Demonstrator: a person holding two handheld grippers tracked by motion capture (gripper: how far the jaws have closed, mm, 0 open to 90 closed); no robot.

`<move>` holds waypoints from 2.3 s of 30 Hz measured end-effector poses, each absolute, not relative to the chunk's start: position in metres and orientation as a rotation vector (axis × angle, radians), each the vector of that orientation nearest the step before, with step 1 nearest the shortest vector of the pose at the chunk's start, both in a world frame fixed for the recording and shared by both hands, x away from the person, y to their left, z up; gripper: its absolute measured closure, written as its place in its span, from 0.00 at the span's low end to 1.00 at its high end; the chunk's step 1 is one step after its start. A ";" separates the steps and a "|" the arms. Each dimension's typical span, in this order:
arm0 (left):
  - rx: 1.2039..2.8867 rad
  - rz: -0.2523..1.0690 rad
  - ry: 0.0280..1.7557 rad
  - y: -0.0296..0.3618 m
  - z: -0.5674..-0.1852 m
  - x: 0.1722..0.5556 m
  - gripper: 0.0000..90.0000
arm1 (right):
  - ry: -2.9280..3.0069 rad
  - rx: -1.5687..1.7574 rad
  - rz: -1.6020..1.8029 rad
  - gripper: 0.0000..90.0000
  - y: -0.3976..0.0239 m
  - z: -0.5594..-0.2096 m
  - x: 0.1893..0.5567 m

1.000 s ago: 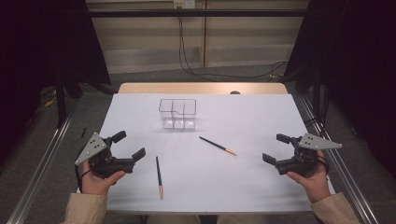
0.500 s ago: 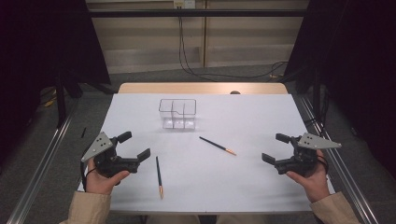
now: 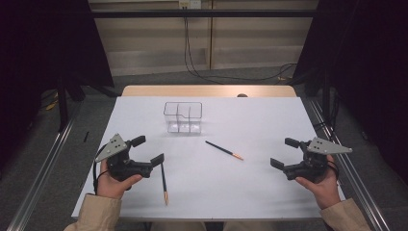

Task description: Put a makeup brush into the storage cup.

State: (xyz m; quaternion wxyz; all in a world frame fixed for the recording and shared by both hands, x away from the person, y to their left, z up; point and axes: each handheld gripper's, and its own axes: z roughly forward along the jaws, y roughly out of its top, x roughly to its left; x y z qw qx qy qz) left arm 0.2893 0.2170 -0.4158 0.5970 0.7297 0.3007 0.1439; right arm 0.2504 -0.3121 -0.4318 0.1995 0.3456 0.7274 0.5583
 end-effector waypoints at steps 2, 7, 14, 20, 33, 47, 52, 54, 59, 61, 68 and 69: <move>1.718 0.316 0.702 0.213 -0.417 0.289 0.01 | 2.035 0.966 1.560 0.01 -0.312 -0.432 0.250; 1.755 0.294 0.711 0.209 -0.419 0.290 0.01 | 2.037 0.967 1.559 0.01 -0.312 -0.432 0.251; 1.762 0.276 0.687 0.201 -0.422 0.290 0.01 | 2.041 0.967 1.561 0.01 -0.312 -0.433 0.251; 1.775 0.254 0.673 0.192 -0.424 0.292 0.01 | 2.047 0.968 1.560 0.00 -0.311 -0.433 0.251; 1.828 0.211 0.706 0.185 -0.420 0.294 0.02 | 2.048 0.960 1.558 0.00 -0.311 -0.433 0.250; 2.004 0.127 0.852 0.178 -0.420 0.298 0.02 | 2.049 0.961 1.558 0.00 -0.311 -0.433 0.250; 2.082 0.099 0.877 0.175 -0.422 0.299 0.02 | 2.055 0.956 1.559 0.00 -0.311 -0.433 0.250; 2.106 0.090 0.892 0.174 -0.422 0.299 0.02 | 2.055 0.955 1.557 0.00 -0.311 -0.433 0.250; 2.152 0.062 0.923 0.173 -0.422 0.300 0.02 | 2.056 0.954 1.558 0.00 -0.311 -0.433 0.250; 2.177 0.051 0.934 0.172 -0.422 0.300 0.02 | 2.058 0.953 1.556 0.00 -0.311 -0.433 0.250; 2.308 -0.014 0.981 0.166 -0.420 0.303 0.02 | 2.060 0.955 1.550 0.00 -0.310 -0.433 0.250; 2.329 -0.027 0.987 0.165 -0.420 0.303 0.02 | 2.060 0.955 1.550 0.00 -0.310 -0.433 0.250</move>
